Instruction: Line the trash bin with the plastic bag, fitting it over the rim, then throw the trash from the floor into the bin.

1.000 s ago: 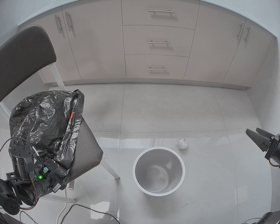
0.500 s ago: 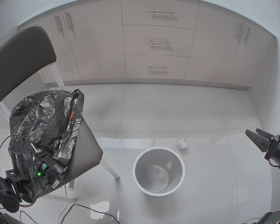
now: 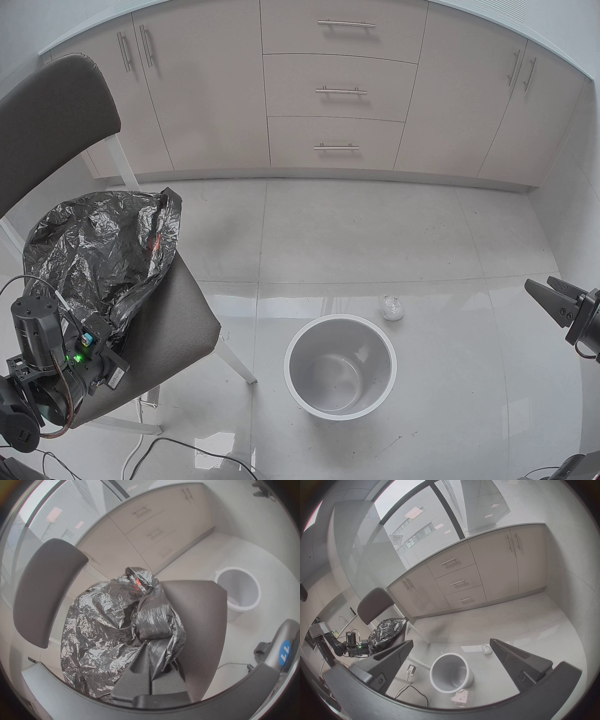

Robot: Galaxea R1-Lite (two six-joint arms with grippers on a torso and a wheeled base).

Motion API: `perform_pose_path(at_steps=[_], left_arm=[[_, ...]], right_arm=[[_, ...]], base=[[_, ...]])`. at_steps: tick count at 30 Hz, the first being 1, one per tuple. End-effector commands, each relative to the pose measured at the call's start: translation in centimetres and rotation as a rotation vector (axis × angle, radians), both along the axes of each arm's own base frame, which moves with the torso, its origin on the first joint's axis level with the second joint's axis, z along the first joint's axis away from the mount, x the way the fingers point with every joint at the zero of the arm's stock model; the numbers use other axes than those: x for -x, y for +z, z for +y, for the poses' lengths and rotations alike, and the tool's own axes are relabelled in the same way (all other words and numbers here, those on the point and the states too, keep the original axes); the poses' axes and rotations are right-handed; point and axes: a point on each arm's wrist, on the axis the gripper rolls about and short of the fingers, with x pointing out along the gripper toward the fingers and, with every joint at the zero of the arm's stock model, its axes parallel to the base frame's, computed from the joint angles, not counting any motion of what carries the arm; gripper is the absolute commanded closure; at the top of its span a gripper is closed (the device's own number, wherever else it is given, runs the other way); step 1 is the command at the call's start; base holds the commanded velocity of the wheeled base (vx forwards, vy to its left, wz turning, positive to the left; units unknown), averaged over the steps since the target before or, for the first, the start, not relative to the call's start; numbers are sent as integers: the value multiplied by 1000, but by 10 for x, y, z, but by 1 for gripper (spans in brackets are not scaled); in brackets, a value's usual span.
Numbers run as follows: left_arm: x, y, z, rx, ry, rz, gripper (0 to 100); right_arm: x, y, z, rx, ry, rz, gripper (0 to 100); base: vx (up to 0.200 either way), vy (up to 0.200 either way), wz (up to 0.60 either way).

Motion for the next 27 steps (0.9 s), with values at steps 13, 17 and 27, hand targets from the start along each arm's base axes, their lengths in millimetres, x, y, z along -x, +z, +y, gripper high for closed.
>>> perform_pose_path(at_steps=[13,17,27], left_arm=[[-14,33,-12,601,-104,-81,100],[-7,56,-14,883,-298,-34,100],[6,105,-17,1375,-607,223,100]], right_arm=[[-5,-4,1,-4,2,25,0],[-6,-4,1,-5,2,30,0],[-34,5,14,-104,37,95,0]], base=[[0,0,0],[0,0,0],[0,0,0]])
